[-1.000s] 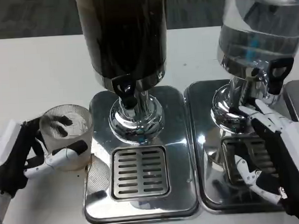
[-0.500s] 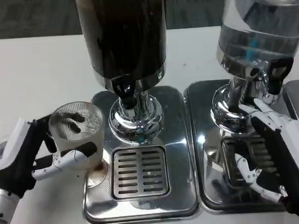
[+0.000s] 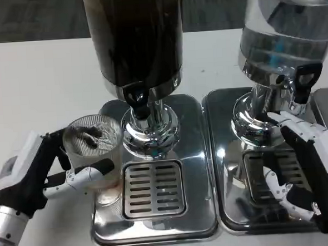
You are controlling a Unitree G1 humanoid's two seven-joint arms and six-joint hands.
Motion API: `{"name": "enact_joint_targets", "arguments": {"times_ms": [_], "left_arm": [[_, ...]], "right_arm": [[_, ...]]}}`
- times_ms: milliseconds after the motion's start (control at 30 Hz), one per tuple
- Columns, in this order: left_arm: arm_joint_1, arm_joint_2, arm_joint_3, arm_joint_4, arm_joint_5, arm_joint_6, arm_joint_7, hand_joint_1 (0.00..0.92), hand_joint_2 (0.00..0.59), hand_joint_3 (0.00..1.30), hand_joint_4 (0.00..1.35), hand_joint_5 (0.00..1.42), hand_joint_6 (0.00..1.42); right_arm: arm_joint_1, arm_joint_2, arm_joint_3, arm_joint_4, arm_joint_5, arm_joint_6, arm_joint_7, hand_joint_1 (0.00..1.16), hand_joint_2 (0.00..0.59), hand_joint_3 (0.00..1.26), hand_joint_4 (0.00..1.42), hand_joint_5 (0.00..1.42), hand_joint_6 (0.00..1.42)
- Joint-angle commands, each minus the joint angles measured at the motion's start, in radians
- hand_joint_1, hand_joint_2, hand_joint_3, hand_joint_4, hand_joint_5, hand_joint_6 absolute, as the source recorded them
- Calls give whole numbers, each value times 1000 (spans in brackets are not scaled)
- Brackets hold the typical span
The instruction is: Grasp the cup under the faucet to collect the drink, then remove the cup.
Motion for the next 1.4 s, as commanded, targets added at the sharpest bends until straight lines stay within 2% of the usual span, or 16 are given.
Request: {"name": "enact_joint_targets", "arguments": {"times_ms": [33, 400, 700, 833, 1067, 1400], "left_arm": [[-39, -14, -10, -7, 4, -20, -15, 200, 184, 503, 556, 816, 955], [-86, -56, -45, 7, 11, -7, -43, 197, 179, 503, 555, 815, 955], [-116, -75, -52, 24, 11, 3, -49, 195, 178, 503, 559, 810, 955], [-123, -81, -54, 33, 10, 7, -53, 194, 177, 503, 562, 809, 955], [-137, -101, -67, 51, 12, 18, -66, 194, 177, 503, 563, 809, 955], [-148, -122, -91, 61, 14, 12, -81, 194, 177, 503, 558, 809, 955]], "right_arm": [[20, -2, -11, -32, 7, -7, -5, 691, 552, 219, 86, 50, 147], [59, 3, -5, -66, 36, -10, 17, 693, 558, 219, 87, 59, 157], [132, 5, 58, -115, 31, -27, 45, 701, 568, 228, 96, 72, 186], [165, 11, 71, -142, 30, -23, 49, 705, 569, 229, 96, 73, 178], [194, 19, 72, -182, 34, -25, 47, 710, 570, 229, 90, 72, 177], [194, 30, 66, -184, 29, -20, 45, 716, 584, 229, 87, 69, 177]]}}
